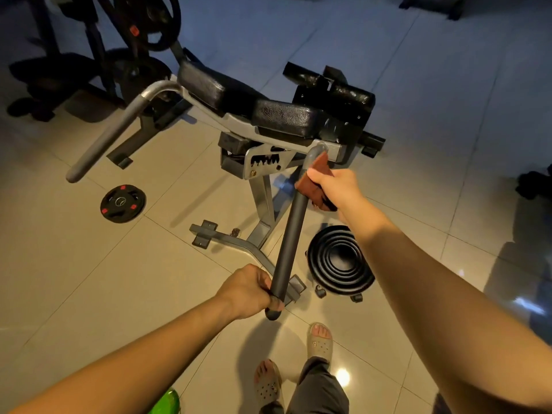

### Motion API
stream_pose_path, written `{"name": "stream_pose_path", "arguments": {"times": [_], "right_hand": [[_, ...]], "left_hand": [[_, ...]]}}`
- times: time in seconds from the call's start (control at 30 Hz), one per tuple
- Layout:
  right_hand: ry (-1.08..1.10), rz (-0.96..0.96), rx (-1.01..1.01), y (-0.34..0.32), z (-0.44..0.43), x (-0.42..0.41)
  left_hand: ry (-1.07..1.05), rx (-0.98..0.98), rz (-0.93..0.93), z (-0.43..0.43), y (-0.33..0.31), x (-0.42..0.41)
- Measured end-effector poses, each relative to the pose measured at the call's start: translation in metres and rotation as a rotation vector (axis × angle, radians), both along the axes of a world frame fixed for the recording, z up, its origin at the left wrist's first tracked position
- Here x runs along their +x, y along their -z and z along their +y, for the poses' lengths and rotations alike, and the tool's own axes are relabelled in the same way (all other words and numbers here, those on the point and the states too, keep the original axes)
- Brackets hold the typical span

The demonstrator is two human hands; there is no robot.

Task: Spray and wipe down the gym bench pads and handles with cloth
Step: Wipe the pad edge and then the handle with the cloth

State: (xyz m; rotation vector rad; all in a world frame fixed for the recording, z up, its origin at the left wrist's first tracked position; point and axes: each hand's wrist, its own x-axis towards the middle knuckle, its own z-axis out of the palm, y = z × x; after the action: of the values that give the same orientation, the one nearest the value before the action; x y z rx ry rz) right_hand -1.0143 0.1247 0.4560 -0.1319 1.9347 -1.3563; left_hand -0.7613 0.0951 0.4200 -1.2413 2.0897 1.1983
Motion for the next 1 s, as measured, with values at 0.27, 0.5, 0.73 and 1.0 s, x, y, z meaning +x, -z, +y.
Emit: {"name": "stream_pose_path", "arguments": {"times": [0.27, 0.5, 0.73, 1.0], "right_hand": [[-0.014, -0.123, 0.053, -0.002, 0.0, -0.01], [0.06, -0.128, -0.026, -0.017, -0.001, -0.01], [-0.049, -0.02, 0.033, -0.009, 0.011, 0.019], [0.029, 0.075, 0.004, -0.011, -0.008, 0.016]], "left_hand": [[0.152, -0.114, -0.116, 0.005, -0.001, -0.012], [0.16, -0.114, -0.131, 0.004, -0.002, -0.014], [0.137, -0.125, -0.12, 0.005, 0.002, -0.011], [0.137, -0.125, -0.102, 0.006, 0.0, -0.01]]}}
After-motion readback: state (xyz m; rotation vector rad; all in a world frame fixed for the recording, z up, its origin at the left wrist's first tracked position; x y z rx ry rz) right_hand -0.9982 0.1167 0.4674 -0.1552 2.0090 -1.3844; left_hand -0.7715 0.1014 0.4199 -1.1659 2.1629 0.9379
